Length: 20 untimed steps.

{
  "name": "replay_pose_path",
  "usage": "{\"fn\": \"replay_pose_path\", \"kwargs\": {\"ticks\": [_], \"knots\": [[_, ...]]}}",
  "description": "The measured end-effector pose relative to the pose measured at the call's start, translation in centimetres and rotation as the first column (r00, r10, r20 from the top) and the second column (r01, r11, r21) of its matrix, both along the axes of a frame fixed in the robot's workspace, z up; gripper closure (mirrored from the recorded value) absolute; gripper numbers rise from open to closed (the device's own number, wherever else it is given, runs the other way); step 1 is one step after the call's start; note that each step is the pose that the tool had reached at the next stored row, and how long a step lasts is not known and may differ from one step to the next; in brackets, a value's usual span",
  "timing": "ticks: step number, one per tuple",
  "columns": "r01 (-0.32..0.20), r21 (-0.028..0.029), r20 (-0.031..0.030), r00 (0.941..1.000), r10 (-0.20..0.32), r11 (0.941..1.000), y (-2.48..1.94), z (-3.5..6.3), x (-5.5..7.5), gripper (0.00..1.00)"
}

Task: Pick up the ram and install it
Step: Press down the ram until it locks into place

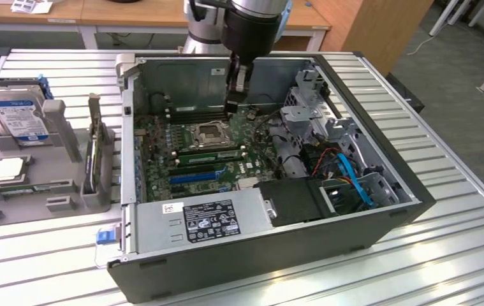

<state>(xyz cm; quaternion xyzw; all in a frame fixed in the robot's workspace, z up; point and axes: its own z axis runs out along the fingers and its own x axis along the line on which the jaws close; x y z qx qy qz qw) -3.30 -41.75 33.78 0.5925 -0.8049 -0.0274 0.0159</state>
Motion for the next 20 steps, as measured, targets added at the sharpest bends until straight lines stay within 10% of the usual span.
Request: {"fn": "replay_pose_path", "kwargs": {"ticks": [10, 20], "knots": [[0.144, 0.0000, 0.0000, 0.9896, -0.144, 0.9896, 0.00, 0.00, 0.00, 0.90], [0.284, -0.0001, 0.0000, 0.9588, -0.284, 0.9588, 0.00, 0.00, 0.00, 0.90]]}}
